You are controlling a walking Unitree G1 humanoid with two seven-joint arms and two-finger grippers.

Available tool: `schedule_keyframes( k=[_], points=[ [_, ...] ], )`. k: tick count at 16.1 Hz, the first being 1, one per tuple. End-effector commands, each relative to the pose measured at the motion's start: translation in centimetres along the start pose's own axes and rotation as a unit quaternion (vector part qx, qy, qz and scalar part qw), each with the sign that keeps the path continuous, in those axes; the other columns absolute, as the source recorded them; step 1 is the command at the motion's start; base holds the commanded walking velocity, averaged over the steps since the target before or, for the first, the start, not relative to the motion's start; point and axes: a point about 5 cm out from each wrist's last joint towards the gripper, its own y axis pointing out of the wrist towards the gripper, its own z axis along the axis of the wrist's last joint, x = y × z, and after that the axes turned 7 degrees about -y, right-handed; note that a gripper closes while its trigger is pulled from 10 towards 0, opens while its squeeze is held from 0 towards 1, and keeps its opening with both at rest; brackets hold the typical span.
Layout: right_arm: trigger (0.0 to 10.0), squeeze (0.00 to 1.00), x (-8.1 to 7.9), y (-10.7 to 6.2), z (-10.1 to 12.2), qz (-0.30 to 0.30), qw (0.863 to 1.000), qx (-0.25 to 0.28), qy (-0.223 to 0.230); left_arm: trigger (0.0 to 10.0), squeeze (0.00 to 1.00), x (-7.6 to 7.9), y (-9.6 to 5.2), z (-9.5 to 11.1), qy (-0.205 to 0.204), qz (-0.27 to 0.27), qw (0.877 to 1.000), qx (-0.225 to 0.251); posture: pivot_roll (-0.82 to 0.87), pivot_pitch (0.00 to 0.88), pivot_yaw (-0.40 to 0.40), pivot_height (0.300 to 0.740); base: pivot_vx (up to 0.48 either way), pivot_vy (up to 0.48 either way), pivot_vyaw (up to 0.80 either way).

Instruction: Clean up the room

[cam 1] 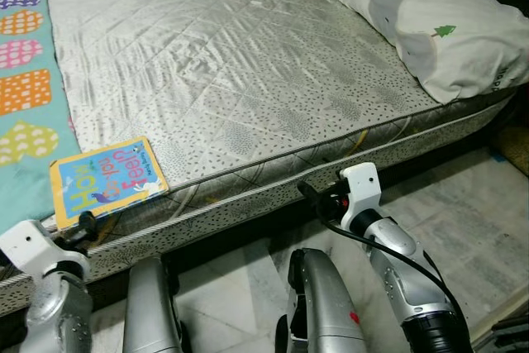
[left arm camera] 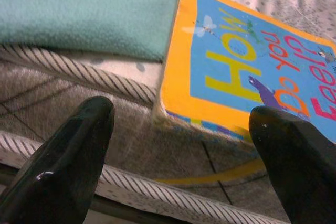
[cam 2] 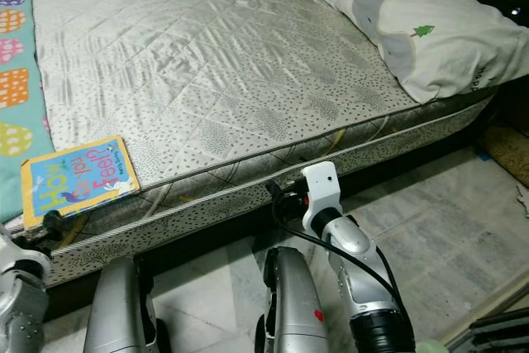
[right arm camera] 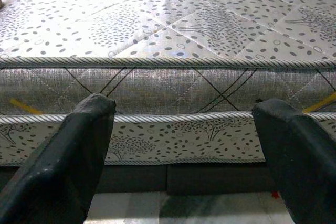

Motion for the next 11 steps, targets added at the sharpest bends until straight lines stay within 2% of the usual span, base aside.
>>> schedule_keyframes(
  k=[1,5,6,11],
  points=[
    [10.0,0.0,0.2,0.1,0.1,-0.006,1.0,-0.002,-0.002,10.0,0.0,-0.5,0.6,0.6,-0.002,0.004,1.0,0.003,-0.11,0.146,-0.09,0.503,0.0,0.0,0.0],
    [10.0,0.0,0.4,0.1,0.2,-0.017,1.0,0.002,-0.005,10.0,0.0,0.5,1.6,0.4,0.007,-0.02,1.0,-0.017,-0.12,0.146,-0.083,0.503,0.0,0.0,0.0],
    [10.0,0.0,0.5,0.0,0.2,-0.019,1.0,0.004,-0.008,10.0,0.0,1.0,1.9,-0.2,-0.004,-0.036,0.999,-0.025,-0.13,0.147,-0.082,0.503,0.0,0.0,0.0],
    [10.0,0.0,0.7,0.0,0.3,-0.023,1.0,0.005,-0.012,10.0,0.0,0.4,1.6,-2.0,-0.01,-0.037,0.998,-0.057,-0.13,0.15,-0.081,0.503,0.0,0.0,0.0]
  ],
)
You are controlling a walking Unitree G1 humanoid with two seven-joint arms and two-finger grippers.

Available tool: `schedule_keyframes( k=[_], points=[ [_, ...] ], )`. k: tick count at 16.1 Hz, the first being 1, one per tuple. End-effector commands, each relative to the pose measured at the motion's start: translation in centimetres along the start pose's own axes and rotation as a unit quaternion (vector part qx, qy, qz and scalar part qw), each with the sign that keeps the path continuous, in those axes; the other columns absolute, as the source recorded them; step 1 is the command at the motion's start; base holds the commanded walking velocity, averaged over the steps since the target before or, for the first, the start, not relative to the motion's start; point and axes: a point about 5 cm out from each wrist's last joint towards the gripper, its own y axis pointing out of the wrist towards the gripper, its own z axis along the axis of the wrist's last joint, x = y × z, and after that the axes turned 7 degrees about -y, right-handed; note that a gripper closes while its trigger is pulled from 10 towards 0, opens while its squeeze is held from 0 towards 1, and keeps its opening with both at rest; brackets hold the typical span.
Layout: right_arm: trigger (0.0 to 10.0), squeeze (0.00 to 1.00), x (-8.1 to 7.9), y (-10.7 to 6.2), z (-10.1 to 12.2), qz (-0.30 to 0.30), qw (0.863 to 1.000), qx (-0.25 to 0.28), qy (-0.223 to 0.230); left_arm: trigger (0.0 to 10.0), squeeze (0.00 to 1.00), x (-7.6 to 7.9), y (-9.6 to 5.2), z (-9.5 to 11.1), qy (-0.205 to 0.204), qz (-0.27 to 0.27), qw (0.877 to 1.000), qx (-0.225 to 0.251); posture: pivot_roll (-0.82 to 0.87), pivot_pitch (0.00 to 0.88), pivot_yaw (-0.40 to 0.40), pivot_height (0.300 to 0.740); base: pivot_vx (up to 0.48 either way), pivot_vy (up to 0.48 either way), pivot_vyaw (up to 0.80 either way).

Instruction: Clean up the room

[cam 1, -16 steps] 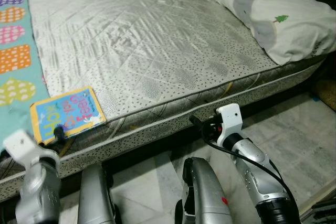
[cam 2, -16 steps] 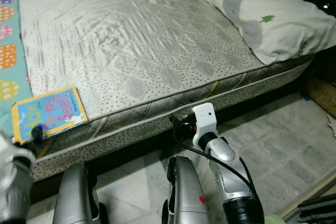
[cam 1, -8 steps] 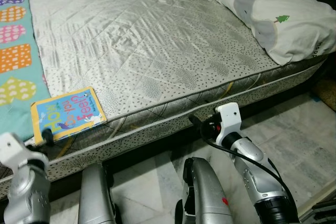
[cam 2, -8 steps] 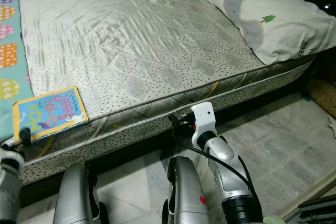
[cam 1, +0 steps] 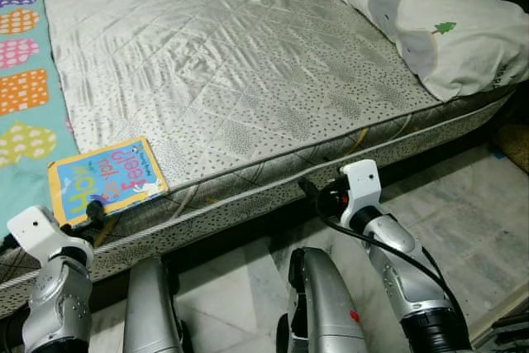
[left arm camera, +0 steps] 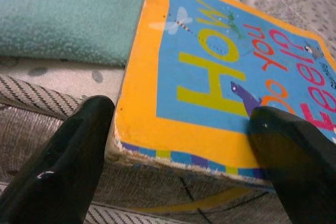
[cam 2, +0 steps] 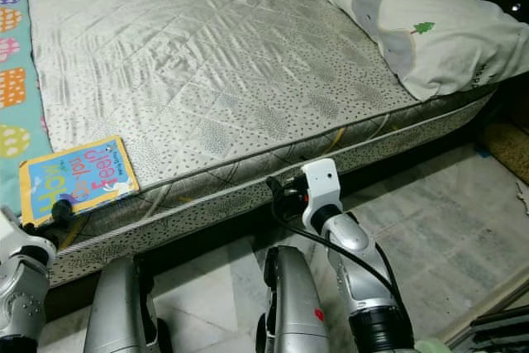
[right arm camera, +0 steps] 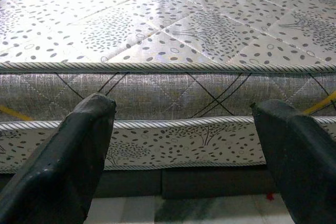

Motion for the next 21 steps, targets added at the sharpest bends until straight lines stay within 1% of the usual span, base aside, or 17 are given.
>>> schedule_keyframes(
  k=[1,2,4,5,6,7,8,10,11,12,13,14,15,18,19,20,21],
  points=[
    [10.0,0.0,0.5,-0.2,-0.1,-0.012,1.0,-0.002,-0.005,3.8,0.0,-0.6,-0.2,-1.4,-0.005,0.007,0.999,-0.033,-0.13,0.15,-0.081,0.503,0.0,0.0,0.0],
    [10.0,0.0,0.4,-0.2,-0.1,-0.012,1.0,-0.002,-0.005,1.4,0.0,-0.6,-0.1,-1.5,-0.008,0.003,0.999,-0.038,-0.13,0.15,-0.081,0.503,0.0,0.0,0.0],
    [10.0,0.0,0.4,-0.1,0.0,-0.012,1.0,0.0,-0.005,1.7,0.0,0.2,0.5,-1.4,-0.009,-0.015,0.999,-0.047,-0.13,0.153,-0.088,0.503,0.0,0.0,0.0],
    [10.0,0.0,0.4,0.1,0.2,-0.013,1.0,0.002,-0.006,5.4,0.0,1.5,1.2,-1.6,-0.005,-0.05,0.996,-0.067,-0.13,0.151,-0.088,0.503,0.0,0.0,0.0],
    [10.0,0.0,0.5,0.1,0.2,-0.014,1.0,0.002,-0.006,6.4,0.0,2.2,1.5,-1.7,0.0,-0.066,0.995,-0.079,-0.13,0.151,-0.088,0.503,0.0,0.0,0.0],
    [10.0,0.0,0.5,0.2,0.3,-0.016,1.0,0.003,-0.007,9.8,0.0,2.9,1.7,-1.9,0.001,-0.085,0.992,-0.092,-0.14,0.15,-0.087,0.503,0.0,0.0,0.0],
    [10.0,0.0,0.6,0.2,0.4,-0.018,1.0,0.005,-0.007,6.2,0.0,3.9,2.1,-2.0,0.0,-0.105,0.989,-0.104,-0.14,0.149,-0.086,0.503,0.0,0.0,0.0],
    [10.0,0.0,0.7,0.2,0.4,-0.021,1.0,0.005,-0.007,7.6,0.0,5.0,2.5,-2.3,0.002,-0.133,0.984,-0.12,-0.14,0.147,-0.085,0.503,0.0,0.0,0.0],
    [10.0,0.0,0.7,0.2,0.3,-0.021,1.0,0.005,-0.007,5.1,0.0,5.6,2.6,-2.5,0.004,-0.145,0.981,-0.129,-0.14,0.147,-0.084,0.503,0.0,0.0,0.0],
    [10.0,0.0,0.7,0.2,0.4,-0.023,1.0,0.006,-0.008,4.7,0.0,6.5,2.6,-2.9,0.008,-0.166,0.977,-0.137,-0.14,0.145,-0.083,0.503,0.0,0.0,0.0],
    [10.0,0.0,0.7,0.2,0.4,-0.023,1.0,0.007,-0.008,6.0,0.0,7.0,2.6,-3.1,0.007,-0.177,0.974,-0.142,-0.14,0.145,-0.082,0.503,0.0,0.0,0.0],
    [10.0,0.0,0.7,0.2,0.5,-0.024,1.0,0.007,-0.008,9.1,0.0,7.4,2.5,-3.2,0.004,-0.187,0.972,-0.142,-0.14,0.145,-0.082,0.503,0.0,0.0,0.0],
    [10.0,0.0,0.8,0.2,0.5,-0.025,1.0,0.008,-0.008,10.0,0.0,7.9,2.3,-3.1,-0.017,-0.2,0.971,-0.13,-0.14,0.145,-0.078,0.503,0.0,0.0,0.0],
    [10.0,0.0,0.8,0.2,0.4,-0.028,1.0,0.008,-0.008,10.0,0.0,6.7,1.6,-4.2,-0.071,-0.196,0.966,-0.15,-0.14,0.147,-0.079,0.503,0.0,0.0,0.0],
    [10.0,0.0,0.7,0.3,0.4,-0.027,1.0,0.008,-0.007,10.0,0.09,6.4,1.6,-4.4,-0.081,-0.193,0.965,-0.158,-0.14,0.147,-0.079,0.503,0.0,0.0,0.0],
    [10.0,0.0,0.7,0.3,0.5,-0.027,1.0,0.009,-0.007,10.0,1.0,6.4,1.6,-4.3,-0.089,-0.195,0.964,-0.158,-0.14,0.148,-0.081,0.503,0.0,0.0,0.0],
    [10.0,0.0,0.6,0.3,0.5,-0.027,1.0,0.01,-0.007,10.0,1.0,6.4,1.6,-4.3,-0.106,-0.197,0.962,-0.159,-0.14,0.147,-0.079,0.503,0.0,0.0,0.0]
  ],
)
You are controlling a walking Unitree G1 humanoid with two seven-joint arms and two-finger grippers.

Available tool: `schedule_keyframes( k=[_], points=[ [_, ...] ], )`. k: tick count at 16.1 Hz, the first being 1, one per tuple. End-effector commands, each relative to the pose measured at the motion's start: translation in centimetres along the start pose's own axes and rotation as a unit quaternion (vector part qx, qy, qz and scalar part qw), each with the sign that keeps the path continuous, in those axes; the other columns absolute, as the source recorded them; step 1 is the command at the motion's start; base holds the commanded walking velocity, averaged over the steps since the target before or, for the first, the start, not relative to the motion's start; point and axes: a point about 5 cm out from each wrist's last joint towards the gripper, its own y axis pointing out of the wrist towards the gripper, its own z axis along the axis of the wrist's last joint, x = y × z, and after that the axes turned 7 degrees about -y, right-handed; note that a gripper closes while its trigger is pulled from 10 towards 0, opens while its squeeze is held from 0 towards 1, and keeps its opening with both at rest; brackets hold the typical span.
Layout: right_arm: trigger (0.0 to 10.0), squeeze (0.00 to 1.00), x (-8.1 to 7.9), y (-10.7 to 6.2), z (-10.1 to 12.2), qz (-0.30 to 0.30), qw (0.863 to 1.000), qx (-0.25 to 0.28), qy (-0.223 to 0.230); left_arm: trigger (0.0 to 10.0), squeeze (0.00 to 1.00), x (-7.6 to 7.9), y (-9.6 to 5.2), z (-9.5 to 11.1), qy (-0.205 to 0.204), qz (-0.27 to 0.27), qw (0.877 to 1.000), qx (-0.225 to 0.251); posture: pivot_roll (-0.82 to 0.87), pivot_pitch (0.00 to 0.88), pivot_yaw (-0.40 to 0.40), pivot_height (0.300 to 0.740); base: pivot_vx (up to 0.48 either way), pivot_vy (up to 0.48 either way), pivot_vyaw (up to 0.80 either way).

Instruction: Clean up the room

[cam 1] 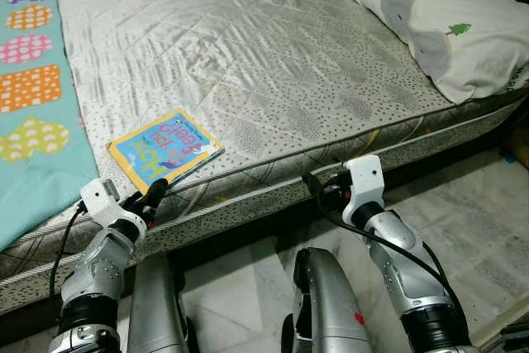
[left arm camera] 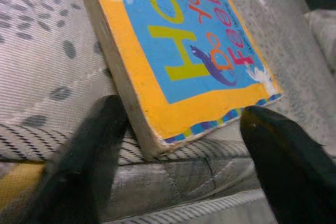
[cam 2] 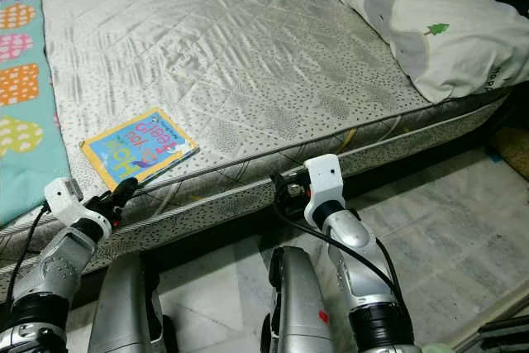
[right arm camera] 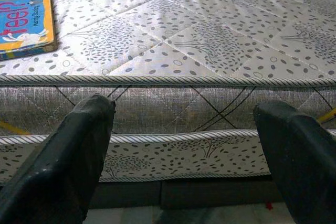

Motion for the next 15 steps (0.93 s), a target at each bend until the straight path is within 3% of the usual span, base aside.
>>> schedule_keyframes(
  k=[1,9,10,11,14,15],
  points=[
    [10.0,0.0,0.2,0.1,0.1,-0.004,1.0,0.002,-0.002,10.0,1.0,-0.7,-0.3,-1.3,-0.027,0.013,0.999,-0.026,-0.14,0.147,-0.079,0.503,0.0,0.0,0.0],
    [10.0,0.0,0.4,0.1,0.3,-0.011,1.0,0.007,-0.004,10.0,1.0,-1.7,-0.1,-1.1,-0.163,0.001,0.986,-0.022,-0.14,0.142,-0.079,0.503,0.0,0.0,0.0],
    [10.0,0.0,0.4,0.2,0.4,-0.011,1.0,0.008,-0.004,10.0,0.91,-1.5,0.1,-1.2,-0.165,-0.004,0.986,-0.033,-0.14,0.142,-0.079,0.503,0.0,0.0,0.0],
    [10.0,0.0,0.4,0.2,0.4,-0.012,1.0,0.01,-0.004,10.0,0.0,-1.2,0.4,-1.4,-0.156,-0.015,0.986,-0.048,-0.15,0.14,-0.077,0.503,0.0,0.0,0.0],
    [10.0,0.0,0.5,0.0,0.5,-0.014,1.0,0.012,-0.006,10.0,0.0,-0.2,1.0,-1.9,-0.152,-0.033,0.985,-0.075,-0.16,0.144,-0.074,0.503,0.0,0.0,0.0],
    [10.0,0.0,0.6,-0.2,0.5,-0.016,1.0,0.012,-0.007,5.5,0.0,0.2,1.2,-2.2,-0.153,-0.036,0.984,-0.09,-0.17,0.147,-0.073,0.503,0.0,0.0,0.0]
  ],
)
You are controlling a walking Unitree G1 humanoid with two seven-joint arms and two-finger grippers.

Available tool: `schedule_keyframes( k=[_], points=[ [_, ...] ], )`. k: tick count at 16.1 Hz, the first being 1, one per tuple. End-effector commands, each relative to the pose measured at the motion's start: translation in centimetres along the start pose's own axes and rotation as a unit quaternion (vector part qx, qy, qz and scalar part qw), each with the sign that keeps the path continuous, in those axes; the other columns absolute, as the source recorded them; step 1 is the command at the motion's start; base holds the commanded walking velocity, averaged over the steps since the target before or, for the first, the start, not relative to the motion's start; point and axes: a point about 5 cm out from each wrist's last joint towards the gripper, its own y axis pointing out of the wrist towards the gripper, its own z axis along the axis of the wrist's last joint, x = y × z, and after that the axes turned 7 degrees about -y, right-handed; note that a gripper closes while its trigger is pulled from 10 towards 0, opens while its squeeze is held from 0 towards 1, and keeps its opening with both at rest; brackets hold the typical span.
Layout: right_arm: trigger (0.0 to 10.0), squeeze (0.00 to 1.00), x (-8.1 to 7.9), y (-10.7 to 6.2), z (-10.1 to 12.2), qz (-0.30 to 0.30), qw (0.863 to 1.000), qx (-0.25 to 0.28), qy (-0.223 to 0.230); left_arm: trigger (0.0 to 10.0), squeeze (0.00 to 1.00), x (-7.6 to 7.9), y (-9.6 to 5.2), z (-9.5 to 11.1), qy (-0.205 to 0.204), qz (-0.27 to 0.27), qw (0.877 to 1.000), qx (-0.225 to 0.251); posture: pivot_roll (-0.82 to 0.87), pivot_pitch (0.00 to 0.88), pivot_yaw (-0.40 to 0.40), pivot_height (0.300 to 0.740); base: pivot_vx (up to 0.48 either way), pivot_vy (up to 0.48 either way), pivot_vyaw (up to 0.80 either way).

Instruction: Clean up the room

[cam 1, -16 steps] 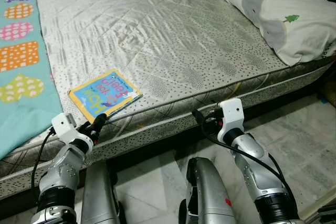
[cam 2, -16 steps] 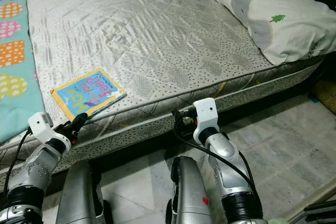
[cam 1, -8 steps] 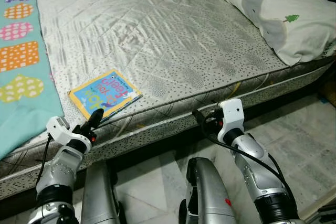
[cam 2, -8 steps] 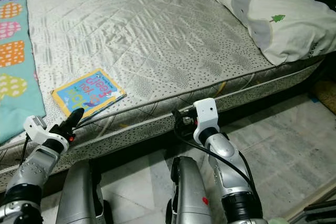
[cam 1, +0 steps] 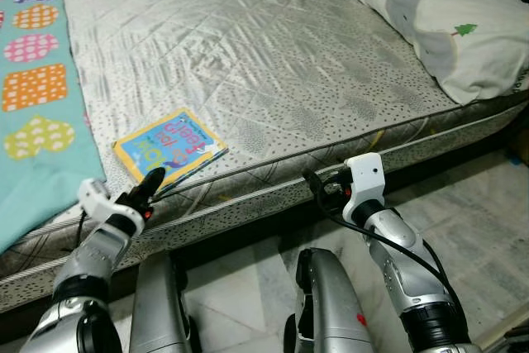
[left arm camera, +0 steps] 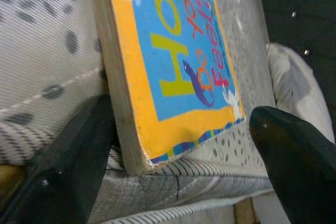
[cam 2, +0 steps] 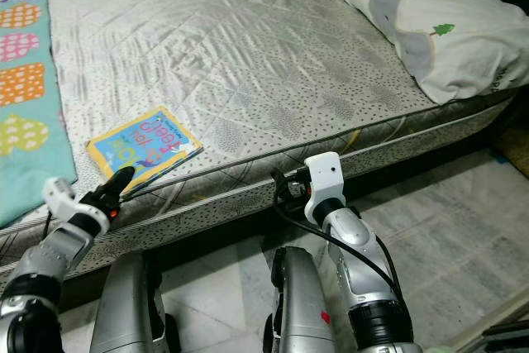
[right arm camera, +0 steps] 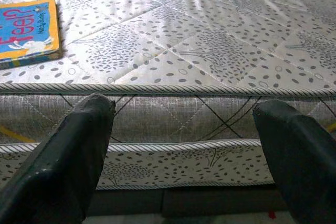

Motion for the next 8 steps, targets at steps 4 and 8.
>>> schedule_keyframes(
  k=[4,8],
  points=[
    [10.0,0.0,-0.9,-1.0,1.4,0.071,0.996,0.036,0.043,0.0,0.0,0.7,1.0,-3.7,-0.043,-0.024,0.995,-0.085,-0.2,0.156,-0.068,0.503,0.0,0.0,0.0],
    [10.0,0.0,-4.0,-3.6,0.7,0.252,0.962,-0.005,0.105,0.0,0.0,0.9,1.2,-4.2,-0.051,-0.03,0.994,-0.096,-0.21,0.158,-0.059,0.503,0.0,0.0,0.0]
  ],
)
